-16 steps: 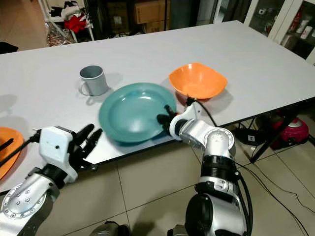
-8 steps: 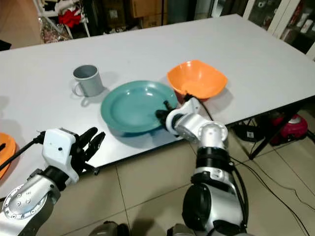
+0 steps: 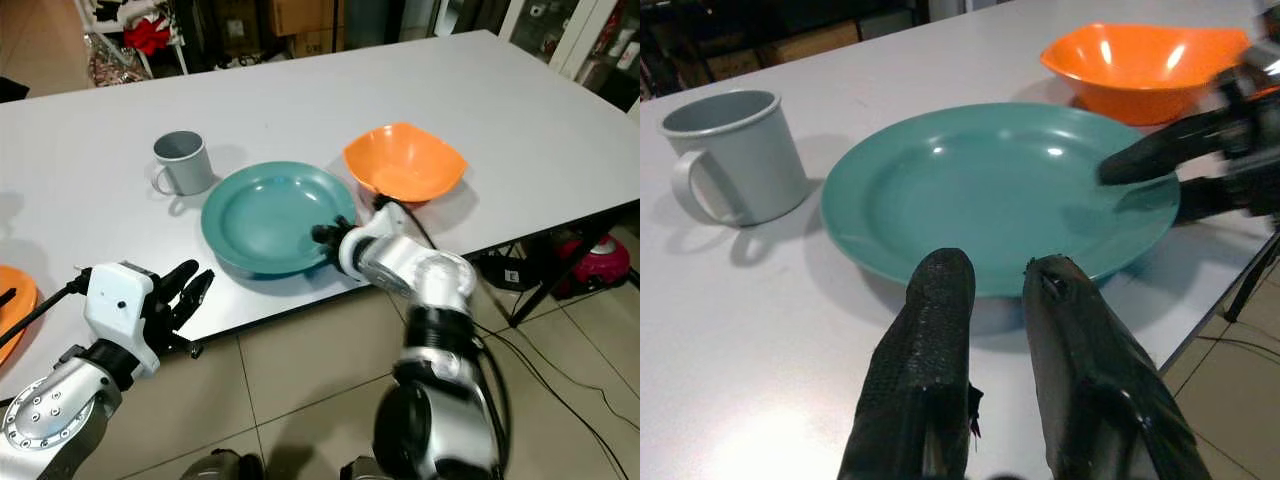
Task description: Setting the table
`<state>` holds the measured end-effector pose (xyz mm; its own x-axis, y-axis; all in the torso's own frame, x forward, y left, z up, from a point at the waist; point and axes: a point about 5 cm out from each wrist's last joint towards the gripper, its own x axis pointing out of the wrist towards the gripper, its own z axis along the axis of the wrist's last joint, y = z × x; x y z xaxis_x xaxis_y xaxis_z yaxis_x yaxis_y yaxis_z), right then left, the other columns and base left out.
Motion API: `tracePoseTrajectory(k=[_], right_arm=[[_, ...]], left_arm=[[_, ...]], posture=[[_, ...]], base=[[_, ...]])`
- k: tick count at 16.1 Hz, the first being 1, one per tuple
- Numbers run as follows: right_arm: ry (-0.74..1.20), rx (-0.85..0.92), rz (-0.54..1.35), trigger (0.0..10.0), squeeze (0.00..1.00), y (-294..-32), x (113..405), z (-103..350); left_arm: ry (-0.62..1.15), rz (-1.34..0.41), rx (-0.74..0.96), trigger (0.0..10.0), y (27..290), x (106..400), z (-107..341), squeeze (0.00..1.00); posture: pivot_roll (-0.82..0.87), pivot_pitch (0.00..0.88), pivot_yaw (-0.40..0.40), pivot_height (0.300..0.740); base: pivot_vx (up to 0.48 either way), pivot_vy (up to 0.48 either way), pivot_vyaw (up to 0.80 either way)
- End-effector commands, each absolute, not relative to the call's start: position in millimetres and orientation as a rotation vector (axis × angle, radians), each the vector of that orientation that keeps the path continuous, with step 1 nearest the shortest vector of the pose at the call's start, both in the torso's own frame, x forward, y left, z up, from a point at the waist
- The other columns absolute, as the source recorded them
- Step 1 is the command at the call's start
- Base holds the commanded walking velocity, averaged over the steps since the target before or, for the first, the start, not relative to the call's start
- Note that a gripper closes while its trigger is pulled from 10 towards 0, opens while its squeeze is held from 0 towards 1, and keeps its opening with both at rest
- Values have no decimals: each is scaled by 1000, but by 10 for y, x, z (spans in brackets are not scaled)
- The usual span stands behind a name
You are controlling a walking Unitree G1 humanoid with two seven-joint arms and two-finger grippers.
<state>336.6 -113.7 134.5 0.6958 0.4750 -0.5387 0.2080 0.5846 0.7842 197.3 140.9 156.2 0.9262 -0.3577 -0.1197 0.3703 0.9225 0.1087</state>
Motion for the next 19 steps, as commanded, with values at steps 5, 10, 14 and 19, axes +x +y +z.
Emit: tracePoseTrajectory(k=[5,10,14,19], right_arm=[[766,805,175,10000,1000,-1493,3054,1500],[435,83,312,10000,1000,-1752,2894,2085],[342,-555,415,10000,1000,-1830,3132,2086],[248,-1025,488,10000,0,-1925,3610,1949]], left_arm=[[98,-393,130,10000,1387,1996,1569,0],[90,-433,129,10000,1338,2027,1587,0],[84,-483,156,10000,1312,2095,1606,0],[86,-522,180,10000,1305,2099,1637,0]], posture=[[-77,79,49,740],[-88,71,69,740],[-85,73,96,740],[-61,86,111,740]], base=[[0,0,0],[0,0,0],[0,0,0],[0,0,0]])
